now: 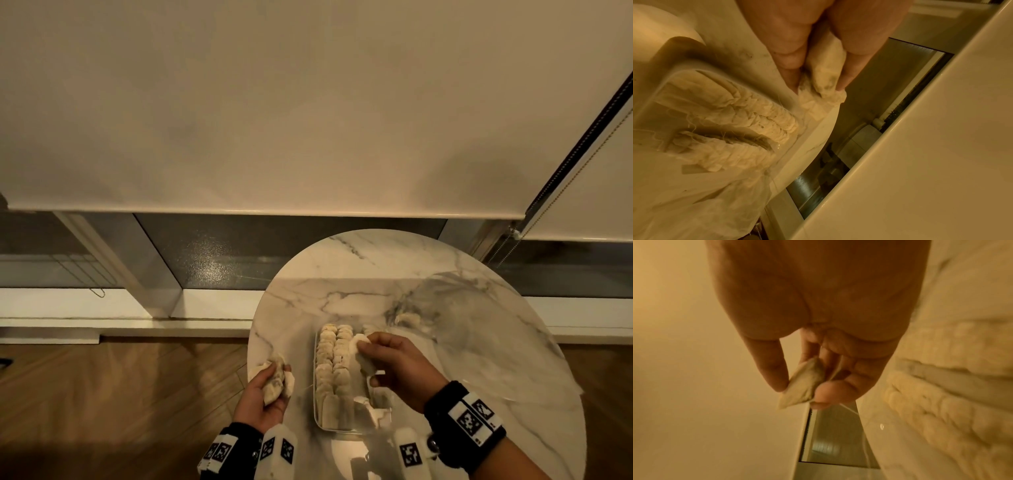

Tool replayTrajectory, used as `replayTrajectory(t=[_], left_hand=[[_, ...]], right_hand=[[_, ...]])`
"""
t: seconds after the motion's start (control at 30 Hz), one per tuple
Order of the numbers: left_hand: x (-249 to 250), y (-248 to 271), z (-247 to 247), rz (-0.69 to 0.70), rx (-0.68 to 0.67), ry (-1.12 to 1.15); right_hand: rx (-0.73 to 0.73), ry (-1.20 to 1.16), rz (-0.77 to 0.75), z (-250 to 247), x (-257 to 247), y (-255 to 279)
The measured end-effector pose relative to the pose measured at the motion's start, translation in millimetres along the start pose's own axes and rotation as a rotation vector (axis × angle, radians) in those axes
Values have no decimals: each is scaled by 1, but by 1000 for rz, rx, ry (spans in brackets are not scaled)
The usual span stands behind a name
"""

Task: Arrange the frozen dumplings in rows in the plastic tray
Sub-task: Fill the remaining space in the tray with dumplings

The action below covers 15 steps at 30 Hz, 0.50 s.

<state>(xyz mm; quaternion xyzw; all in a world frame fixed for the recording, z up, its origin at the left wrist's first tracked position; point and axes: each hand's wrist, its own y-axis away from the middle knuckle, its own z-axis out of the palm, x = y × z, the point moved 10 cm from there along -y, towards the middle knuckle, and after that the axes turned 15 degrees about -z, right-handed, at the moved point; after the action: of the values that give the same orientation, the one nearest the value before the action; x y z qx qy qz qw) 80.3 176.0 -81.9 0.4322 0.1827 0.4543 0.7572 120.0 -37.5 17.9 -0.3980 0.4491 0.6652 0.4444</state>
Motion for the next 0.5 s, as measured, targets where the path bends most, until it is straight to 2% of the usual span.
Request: replayTrajectory(t=[0.23,0.5], left_hand=[[0,1,-1,4,1,26],[4,-6,-5,-13,-7,8]], right_hand=[[-33,386,-171,-13,-6,-28],[8,638,-119,-38,13,-50]])
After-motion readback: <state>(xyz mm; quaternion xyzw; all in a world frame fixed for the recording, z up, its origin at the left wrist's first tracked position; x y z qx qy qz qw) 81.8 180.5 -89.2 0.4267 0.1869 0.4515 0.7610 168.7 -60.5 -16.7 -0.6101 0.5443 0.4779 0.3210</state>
